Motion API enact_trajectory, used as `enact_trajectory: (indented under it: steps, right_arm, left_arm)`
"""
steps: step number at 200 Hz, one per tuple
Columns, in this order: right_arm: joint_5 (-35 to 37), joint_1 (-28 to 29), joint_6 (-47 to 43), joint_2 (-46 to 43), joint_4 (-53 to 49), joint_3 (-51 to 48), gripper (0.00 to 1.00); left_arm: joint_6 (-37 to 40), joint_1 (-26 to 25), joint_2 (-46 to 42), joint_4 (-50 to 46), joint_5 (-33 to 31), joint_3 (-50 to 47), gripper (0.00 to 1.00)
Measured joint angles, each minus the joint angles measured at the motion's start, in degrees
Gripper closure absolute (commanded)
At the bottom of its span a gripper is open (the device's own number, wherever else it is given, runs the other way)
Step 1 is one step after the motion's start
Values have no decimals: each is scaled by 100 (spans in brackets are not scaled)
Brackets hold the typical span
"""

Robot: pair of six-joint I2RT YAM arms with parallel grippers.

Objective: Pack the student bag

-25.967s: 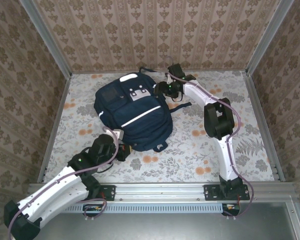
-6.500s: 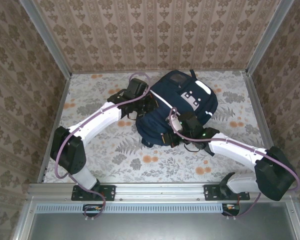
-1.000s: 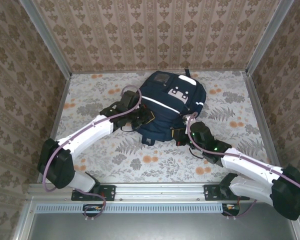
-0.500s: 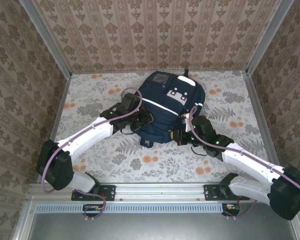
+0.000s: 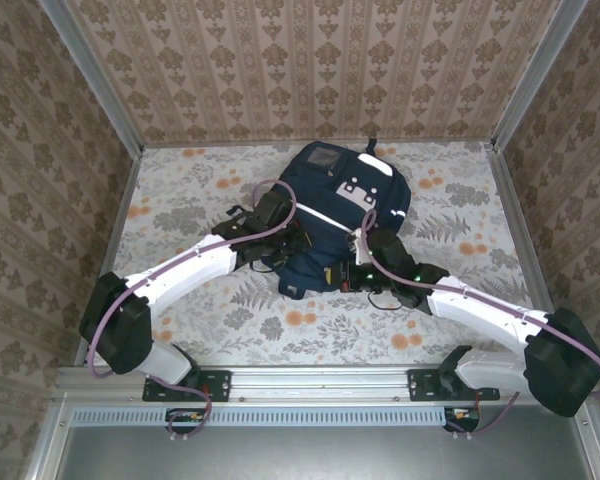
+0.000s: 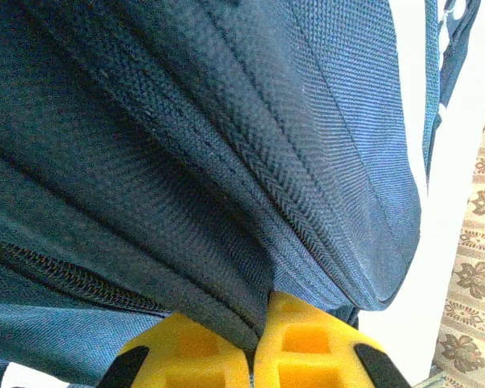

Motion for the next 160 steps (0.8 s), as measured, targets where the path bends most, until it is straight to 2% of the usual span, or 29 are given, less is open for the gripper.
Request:
enact_trajectory:
  steps: [45,66,117,160]
  right_arm:
    - [835,4,-144,-31,-411,7,100]
    - [894,-164,-221,-267,-70,-310,100]
    - [704,-566,-374,-914,507,-772,100]
    - [-153,-789,-391,-654,730,-715,100]
  left_arm:
    - [2,267,-234,4,96,-160,100]
    - [7,463,-424,52,363,-299,100]
    - [92,557,-627,127,785,-319,100]
    - [313,564,-645,31,767,-317,100]
